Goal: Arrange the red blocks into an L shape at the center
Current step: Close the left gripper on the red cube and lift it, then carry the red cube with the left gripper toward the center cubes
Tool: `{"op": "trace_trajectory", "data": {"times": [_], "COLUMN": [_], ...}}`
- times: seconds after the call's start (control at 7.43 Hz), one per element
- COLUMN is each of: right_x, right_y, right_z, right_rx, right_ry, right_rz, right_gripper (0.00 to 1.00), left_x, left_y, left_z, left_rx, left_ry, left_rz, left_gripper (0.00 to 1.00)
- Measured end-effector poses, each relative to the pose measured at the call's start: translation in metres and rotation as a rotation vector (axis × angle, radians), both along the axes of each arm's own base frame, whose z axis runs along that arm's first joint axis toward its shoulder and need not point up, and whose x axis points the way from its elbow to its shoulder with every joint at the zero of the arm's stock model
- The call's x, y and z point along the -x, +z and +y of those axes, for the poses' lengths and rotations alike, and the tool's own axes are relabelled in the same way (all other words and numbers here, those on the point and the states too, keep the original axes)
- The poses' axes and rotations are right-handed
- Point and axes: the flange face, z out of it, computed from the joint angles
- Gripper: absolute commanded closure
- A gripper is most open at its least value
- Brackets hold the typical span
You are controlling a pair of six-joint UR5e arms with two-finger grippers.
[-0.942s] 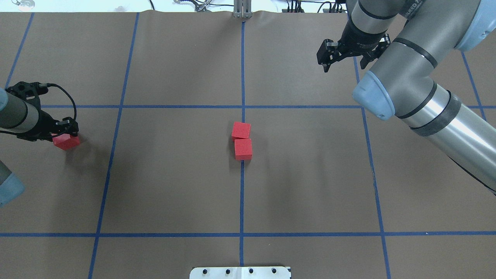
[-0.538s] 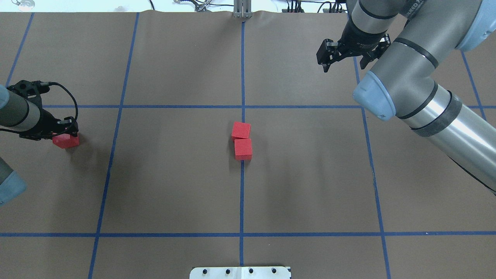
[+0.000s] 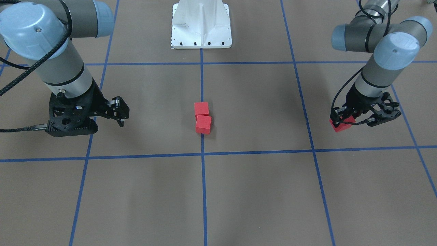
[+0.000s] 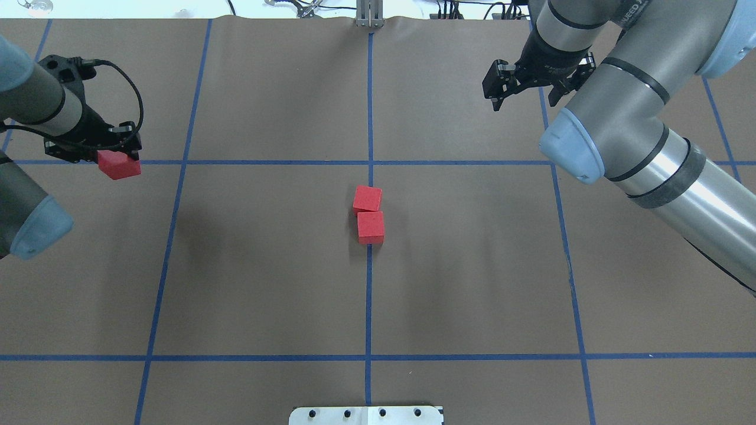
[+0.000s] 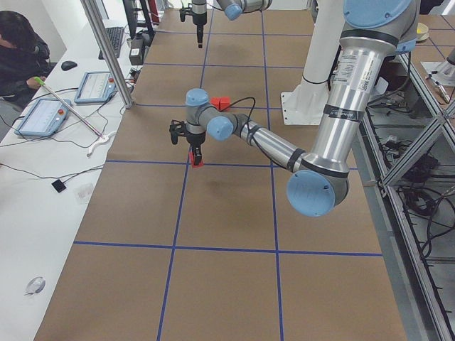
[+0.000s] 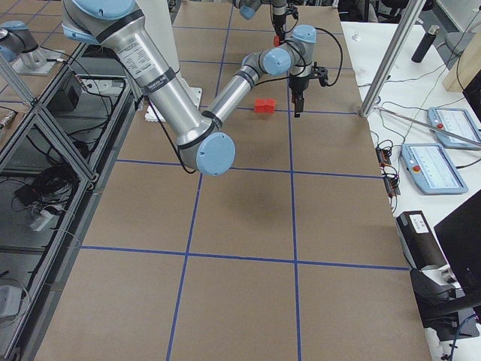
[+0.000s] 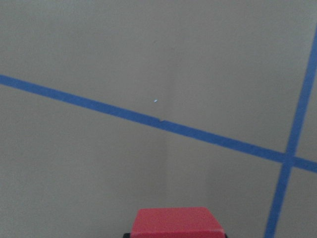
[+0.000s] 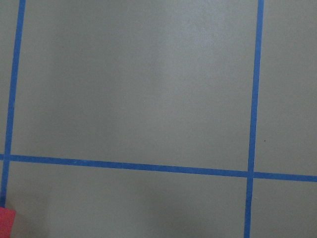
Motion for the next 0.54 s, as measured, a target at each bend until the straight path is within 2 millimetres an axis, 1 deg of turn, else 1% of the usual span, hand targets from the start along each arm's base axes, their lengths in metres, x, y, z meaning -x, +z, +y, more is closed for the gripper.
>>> {"op": "trace_trajectory", "data": {"times": [0.13,0.27,0.4,0.54], "right_x": [0.001,0.002,0.003,0.004], "right_y": [0.0,0.001,0.003,0.004], "right_z": [0.001,0.001,0.002,0.002], "right_rx": [0.001,0.002,0.004,0.006], "right_ry": [-0.002,-0.004,-0.006,-0.008], "right_rz": [-0.001,0.0,0.001,0.001], "right_gripper": [0.01,0.01,0.01,0.01], "left_x": [-0.002,-0.004,-0.006,-0.008], "left_y": [-0.032,-0.056,-0.072,-0.084], "left_z": [-0.01,-0.015,-0.018,-0.022], "left_rx": [-0.036,-0.101,-0.174,-0.228], "left_ry": [0.013,0.054,0.11,0.15], "left_rz": [0.008,0.01,0.004,-0.001], "left_gripper": [1.0,1.0,1.0,1.0]}}
